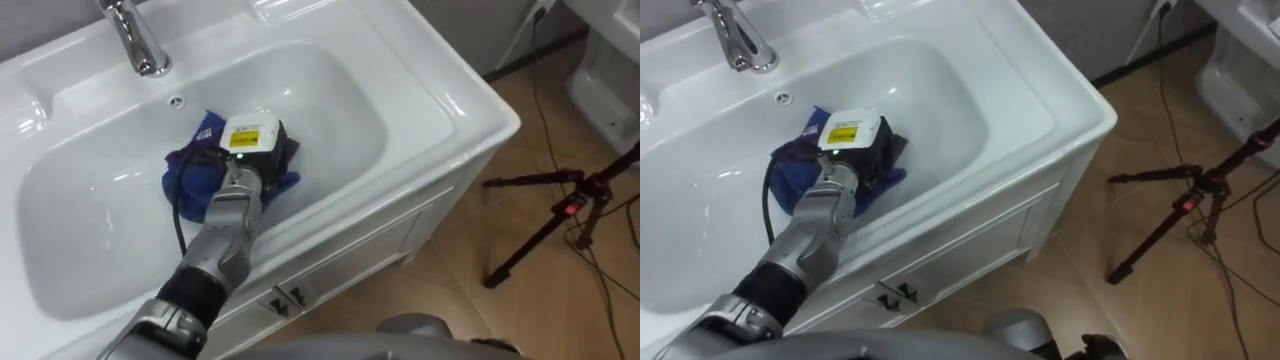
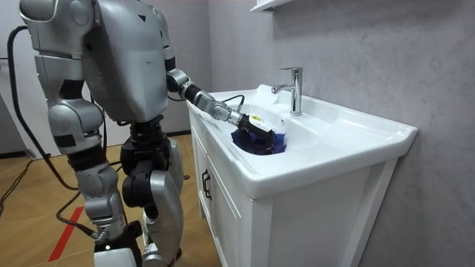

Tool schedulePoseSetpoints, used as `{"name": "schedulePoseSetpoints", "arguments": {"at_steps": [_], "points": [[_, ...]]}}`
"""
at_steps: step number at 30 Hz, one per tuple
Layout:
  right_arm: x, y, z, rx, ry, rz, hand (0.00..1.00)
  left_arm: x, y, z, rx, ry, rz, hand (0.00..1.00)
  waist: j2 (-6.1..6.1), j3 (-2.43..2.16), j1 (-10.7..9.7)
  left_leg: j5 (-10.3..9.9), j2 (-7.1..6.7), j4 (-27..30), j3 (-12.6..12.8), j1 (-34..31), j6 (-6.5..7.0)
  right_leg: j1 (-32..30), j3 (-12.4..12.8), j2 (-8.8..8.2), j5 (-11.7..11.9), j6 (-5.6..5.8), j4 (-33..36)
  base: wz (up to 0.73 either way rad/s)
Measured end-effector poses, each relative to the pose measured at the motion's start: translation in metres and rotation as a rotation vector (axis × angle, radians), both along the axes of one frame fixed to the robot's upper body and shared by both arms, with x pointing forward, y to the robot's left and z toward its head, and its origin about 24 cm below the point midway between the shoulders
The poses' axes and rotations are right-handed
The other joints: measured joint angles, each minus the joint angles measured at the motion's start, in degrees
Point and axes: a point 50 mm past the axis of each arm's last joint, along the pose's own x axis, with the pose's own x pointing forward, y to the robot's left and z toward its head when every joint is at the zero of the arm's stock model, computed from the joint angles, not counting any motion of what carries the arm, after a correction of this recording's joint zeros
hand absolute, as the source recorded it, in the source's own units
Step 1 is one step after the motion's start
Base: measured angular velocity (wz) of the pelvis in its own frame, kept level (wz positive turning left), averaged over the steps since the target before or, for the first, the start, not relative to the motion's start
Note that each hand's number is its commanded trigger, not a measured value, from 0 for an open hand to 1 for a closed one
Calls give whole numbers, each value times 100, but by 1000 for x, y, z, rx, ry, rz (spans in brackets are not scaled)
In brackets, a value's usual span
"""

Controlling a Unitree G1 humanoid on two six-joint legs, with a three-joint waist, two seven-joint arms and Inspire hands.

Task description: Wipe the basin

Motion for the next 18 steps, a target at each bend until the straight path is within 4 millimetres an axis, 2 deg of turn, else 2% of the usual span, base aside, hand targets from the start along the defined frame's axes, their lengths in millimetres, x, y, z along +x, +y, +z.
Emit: {"name": "schedulePoseSetpoints", "arguments": {"at_steps": [4,7,8,9,11,14,18], "points": [[-4,1,0,2,11,-5,0,0,-3,1,-4,-4,-18,100,-1,9,-20,0,-7,-1,10,-2,0,-7,44,-2,2,4,1,-9],[-5,3,-1,11,15,-5,0,3,-8,7,-25,-31,-43,100,-36,41,-41,0,-10,-1,11,-7,0,-20,49,-4,3,6,-9,0],[-4,5,-1,17,13,-3,0,5,-11,12,-36,-53,-51,100,-59,65,-39,0,-10,0,27,-18,0,-26,57,-4,2,6,-9,0],[-2,6,-2,21,11,-3,0,9,-15,18,-50,-78,-65,100,-61,71,-39,0,-12,0,33,-55,0,-45,59,-5,2,8,-12,0],[1,6,-2,23,6,-1,0,17,-20,27,-63,-115,-93,100,-39,57,-27,0,-13,0,33,-100,0,-86,60,-8,3,11,-6,0],[8,6,-1,29,-17,2,0,28,-29,46,-137,-178,-114,100,-42,65,-47,0,-10,-3,34,-105,1,-100,56,-7,6,14,-3,0],[12,6,-1,33,-27,8,0,33,-35,73,-237,-285,-124,100,7,55,-114,-1,-6,-10,28,-81,1,-54,54,-8,7,14,-4,2]]}}
